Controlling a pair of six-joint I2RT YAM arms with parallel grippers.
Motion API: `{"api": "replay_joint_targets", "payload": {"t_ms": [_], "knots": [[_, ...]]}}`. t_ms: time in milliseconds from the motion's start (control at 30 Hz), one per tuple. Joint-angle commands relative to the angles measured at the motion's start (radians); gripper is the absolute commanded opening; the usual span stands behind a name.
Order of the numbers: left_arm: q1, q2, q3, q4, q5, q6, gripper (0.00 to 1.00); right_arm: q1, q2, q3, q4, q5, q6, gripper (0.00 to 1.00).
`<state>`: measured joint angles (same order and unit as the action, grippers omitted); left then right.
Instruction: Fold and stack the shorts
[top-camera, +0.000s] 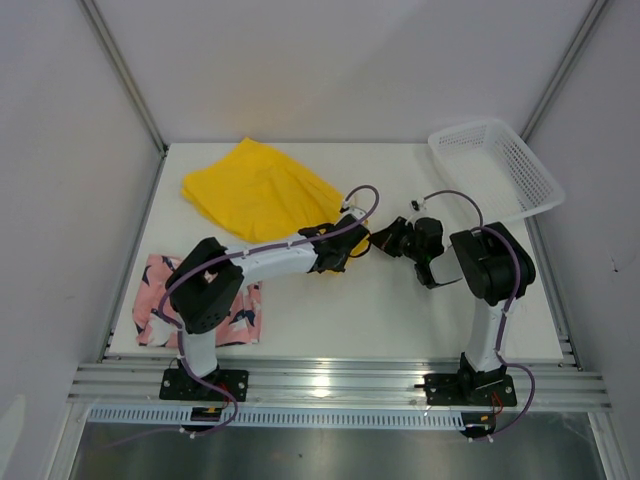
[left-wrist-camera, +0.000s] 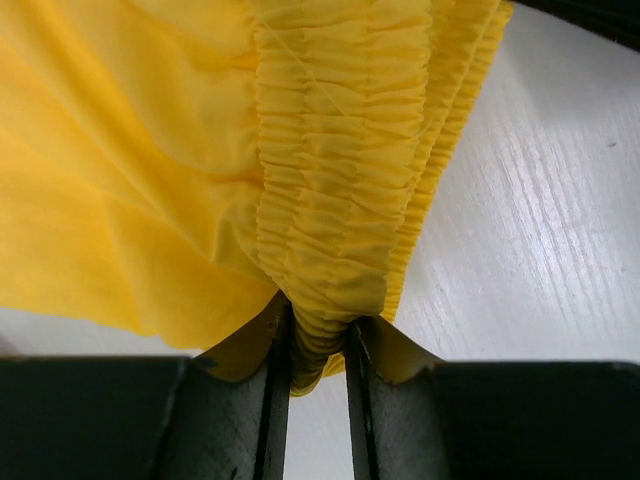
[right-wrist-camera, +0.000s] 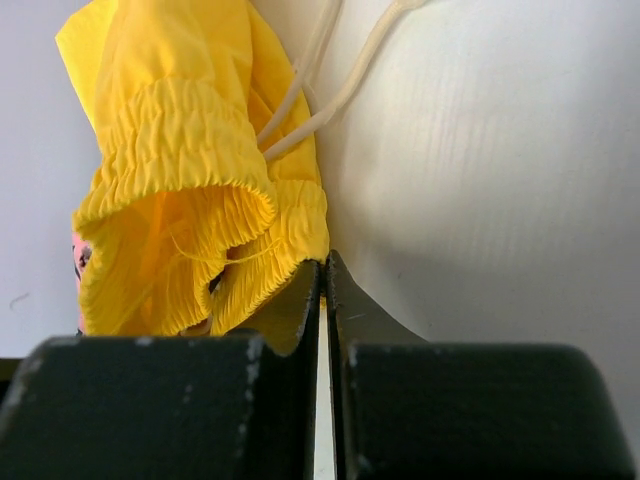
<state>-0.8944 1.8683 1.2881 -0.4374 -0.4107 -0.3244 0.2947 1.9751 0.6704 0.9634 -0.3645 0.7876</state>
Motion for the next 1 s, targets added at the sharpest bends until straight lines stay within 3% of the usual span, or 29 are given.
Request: {"api": "replay_joint_targets", "payload": {"t_ms": [0,233,333,367,433,467,533,567,833,867,967], "knots": [[-0.017,-0.035,0.003,-0.113,-0.025,-0.016,0.01,-0.034,0.011,0.05,0.006,0.056,0.006,0.0],[-0.034,-0.044,-0.019,-0.118,0.007,-0.021,0.05,-0.049,0.028,0.078,-0.018,0.047,0.012,0.0],[-0.037,-0.028,-0.022,-0.095,0.016,-0.018,0.17,-0.049,0.028,0.087,-0.02,0.033,0.009,0.0],[-0.037,-0.024,-0.023,-0.087,0.021,-0.018,0.33,-0.048,0.027,0.089,-0.025,0.032,0.007,0.0],[-0.037,-0.027,-0.023,-0.058,0.036,-0.013,0.47,-0.049,0.025,0.086,-0.029,0.027,0.006,0.03],[-0.035,-0.032,-0.018,-0.052,0.052,-0.013,0.64,-0.051,0.025,0.084,-0.029,0.022,0.006,0.07],[-0.031,-0.057,-0.01,-0.044,0.07,-0.008,0.8,-0.058,0.021,0.077,-0.022,0.003,0.009,0.19],[-0.017,-0.064,0.019,-0.043,0.105,-0.005,0.83,-0.061,0.015,0.072,-0.028,-0.014,0.012,0.34],[0.11,-0.172,0.125,-0.003,0.328,-0.011,0.89,-0.121,-0.005,0.014,0.026,-0.114,0.116,0.62],[0.147,-0.19,0.131,0.014,0.348,-0.013,0.9,-0.124,-0.007,0.005,0.055,-0.126,0.148,0.74],[0.224,-0.201,0.165,0.023,0.429,-0.024,0.9,-0.131,-0.009,-0.029,0.121,-0.165,0.196,0.93]]}}
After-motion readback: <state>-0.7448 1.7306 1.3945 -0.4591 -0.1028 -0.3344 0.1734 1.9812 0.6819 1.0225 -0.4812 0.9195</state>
